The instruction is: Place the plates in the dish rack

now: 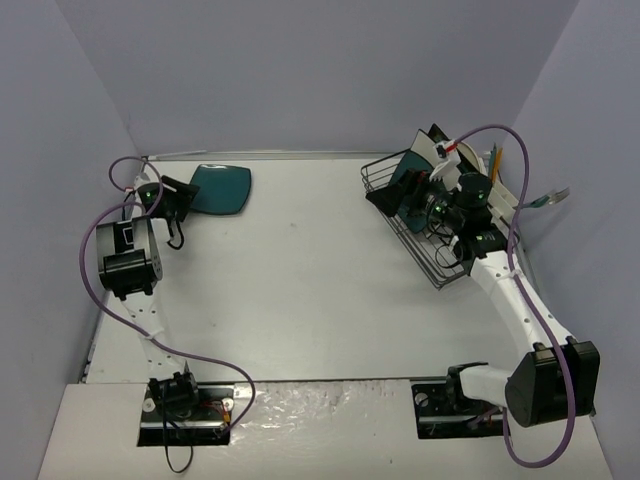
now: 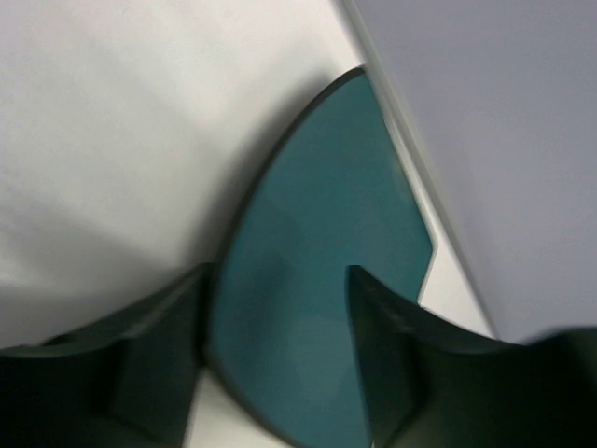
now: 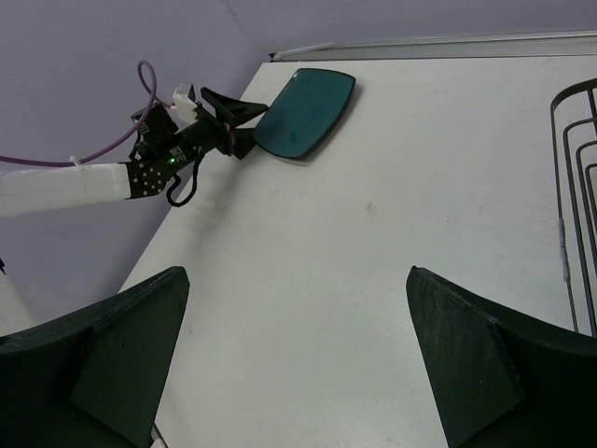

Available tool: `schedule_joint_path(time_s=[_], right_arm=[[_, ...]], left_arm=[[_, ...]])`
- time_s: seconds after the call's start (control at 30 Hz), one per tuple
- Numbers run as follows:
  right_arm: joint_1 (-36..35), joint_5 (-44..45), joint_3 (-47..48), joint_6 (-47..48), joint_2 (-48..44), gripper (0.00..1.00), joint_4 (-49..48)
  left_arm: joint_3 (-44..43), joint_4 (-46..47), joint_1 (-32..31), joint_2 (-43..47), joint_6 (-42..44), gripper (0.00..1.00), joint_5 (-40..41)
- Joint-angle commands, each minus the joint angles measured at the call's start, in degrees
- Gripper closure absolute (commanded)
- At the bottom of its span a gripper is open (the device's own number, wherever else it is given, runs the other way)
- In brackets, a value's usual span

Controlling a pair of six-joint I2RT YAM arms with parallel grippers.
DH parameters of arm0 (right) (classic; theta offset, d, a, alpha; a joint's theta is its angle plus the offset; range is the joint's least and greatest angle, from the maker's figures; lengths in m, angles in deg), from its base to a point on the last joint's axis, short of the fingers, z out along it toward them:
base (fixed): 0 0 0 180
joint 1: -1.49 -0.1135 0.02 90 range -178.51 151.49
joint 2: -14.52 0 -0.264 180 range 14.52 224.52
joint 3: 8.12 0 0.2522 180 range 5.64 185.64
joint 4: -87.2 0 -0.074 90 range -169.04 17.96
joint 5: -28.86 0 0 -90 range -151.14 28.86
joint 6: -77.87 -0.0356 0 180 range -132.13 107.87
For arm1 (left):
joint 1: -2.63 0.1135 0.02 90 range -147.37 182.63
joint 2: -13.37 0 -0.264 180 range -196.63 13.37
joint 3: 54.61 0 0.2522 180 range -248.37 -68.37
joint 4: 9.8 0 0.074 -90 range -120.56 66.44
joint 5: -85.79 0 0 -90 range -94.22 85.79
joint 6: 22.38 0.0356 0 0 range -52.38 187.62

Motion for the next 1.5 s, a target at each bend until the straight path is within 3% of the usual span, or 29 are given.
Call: schedule_joint_path(time_s=[0.0, 0.13, 0.17, 0.53, 0.9, 1.3, 1.47], right_arm=[[-2.2, -0.2, 0.7, -0.2, -0.5, 0.0, -5.3], [-5.8, 1.7, -1.0, -0.5, 0.1, 0.0, -6.2], [-6.9, 2.3, -1.3, -0.8, 0.5, 0.0, -6.8], [-21.6, 12.5, -9.8, -12.9, 6.8, 0.0, -22.0], [-28.3, 22.6, -17.6, -27.3, 17.5, 0.0, -34.3], [-29.0, 28.5, -22.4, -33.9, 20.8, 0.0, -33.6], [-29.0, 26.5, -22.9, -36.0, 24.2, 0.0, -39.7]], left_arm=[[2.2, -6.7, -2.0, -1.7, 0.9, 0.56, -2.3], [5.7, -3.5, -2.0, 1.3, 0.8, 0.94, -3.7], [6.8, -3.1, -2.0, 2.3, 0.8, 0.99, -4.1], [26.0, -1.3, -6.6, 23.3, -4.1, 1.0, -6.4], [39.2, -9.7, -21.0, 50.9, -9.3, 1.0, -1.6], [44.3, -6.0, -24.7, 60.4, -15.2, 1.0, -0.2], [45.3, -3.7, -25.1, 61.4, -16.3, 1.0, -1.8]])
